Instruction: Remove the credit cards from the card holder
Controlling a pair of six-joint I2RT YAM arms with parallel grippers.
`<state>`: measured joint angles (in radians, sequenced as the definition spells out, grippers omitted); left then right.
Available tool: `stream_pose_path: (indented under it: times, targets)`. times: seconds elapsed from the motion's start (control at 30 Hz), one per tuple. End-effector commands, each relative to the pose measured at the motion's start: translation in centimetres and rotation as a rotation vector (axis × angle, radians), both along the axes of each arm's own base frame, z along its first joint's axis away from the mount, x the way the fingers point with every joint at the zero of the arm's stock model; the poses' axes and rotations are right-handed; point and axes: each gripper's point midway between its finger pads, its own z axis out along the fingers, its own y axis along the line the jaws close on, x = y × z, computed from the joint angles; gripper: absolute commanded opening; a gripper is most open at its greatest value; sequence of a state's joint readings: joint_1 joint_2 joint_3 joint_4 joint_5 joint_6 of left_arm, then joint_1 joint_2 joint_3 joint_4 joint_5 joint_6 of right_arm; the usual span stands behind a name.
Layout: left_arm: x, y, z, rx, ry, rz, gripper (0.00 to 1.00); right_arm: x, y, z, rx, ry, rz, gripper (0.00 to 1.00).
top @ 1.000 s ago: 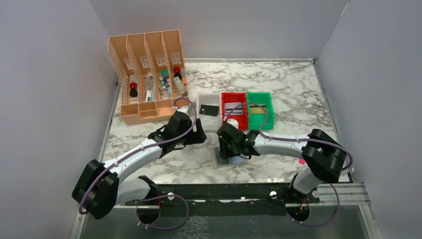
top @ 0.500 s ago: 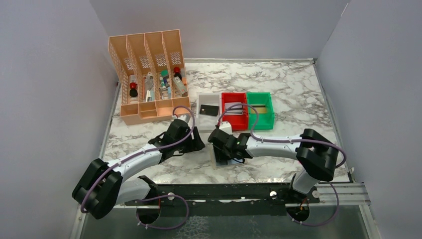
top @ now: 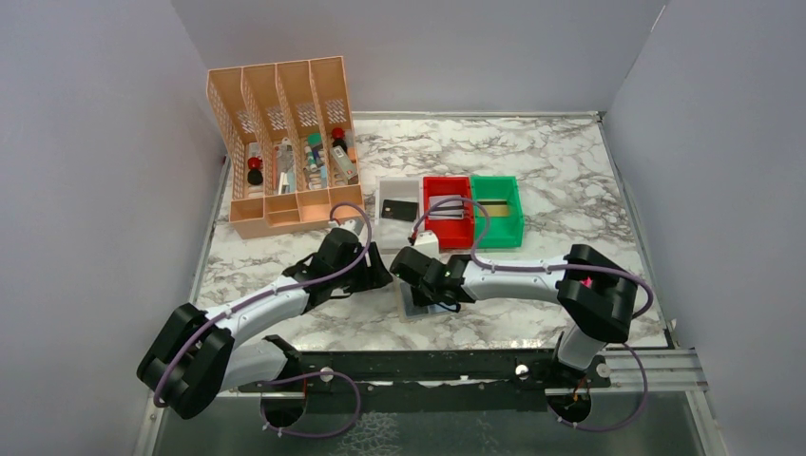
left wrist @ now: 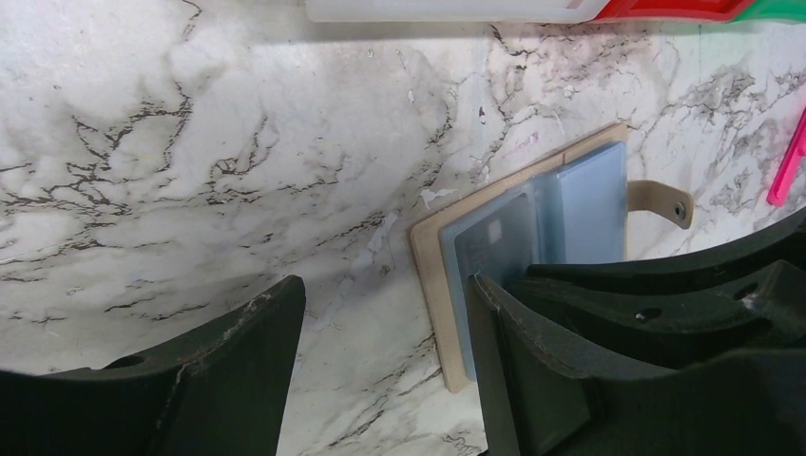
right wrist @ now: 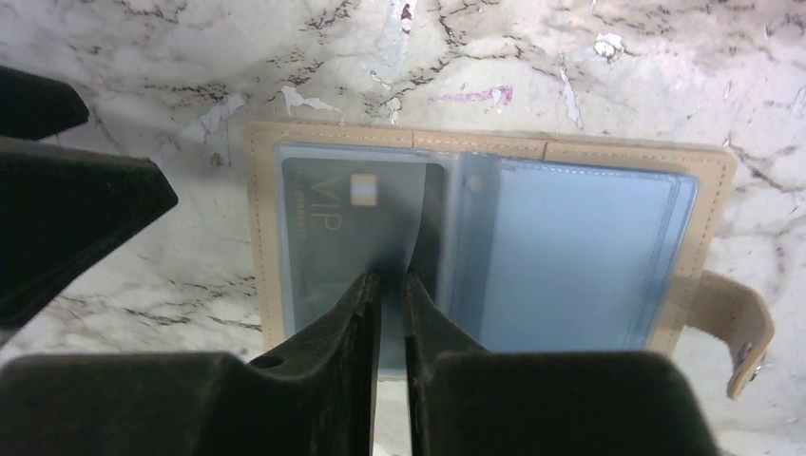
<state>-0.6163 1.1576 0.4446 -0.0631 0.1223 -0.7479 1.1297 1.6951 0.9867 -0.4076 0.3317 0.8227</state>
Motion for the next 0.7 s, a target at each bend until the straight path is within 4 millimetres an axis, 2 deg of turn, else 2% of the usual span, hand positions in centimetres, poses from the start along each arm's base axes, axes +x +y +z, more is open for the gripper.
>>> stream_pose_path:
  times: [0.0,0.07,0.23,0.53,0.67]
  targets:
    - [-0.1,-0.8,0.6,-0.047,-0.014,-0.029,0.66,-0.4,-2.4,-2.2,-0.118,0.008,-0.024,0.14]
    - [-0.2,-1.0,0.4,-0.046,-0.004,-0.041,0.66,-0.3,-2.1,-2.1,-0.109,0.008,-0.017,0.08]
    - [-0.4,-1.2,0.2,-0.046,0.006,-0.062,0.65,-0.7,-0.9,-1.6,-0.030,0.019,0.008,0.01]
    - [-0.8,-1.6,0.1,-0.061,0.015,-0.087,0.65,-0.8,1.2,1.9,0.230,0.017,0.040,0.01]
    - [-1.2,-1.9,-0.3,-0.065,0.035,-0.103,0.65,-0.5,1.0,2.8,0.299,0.018,0.022,0.01]
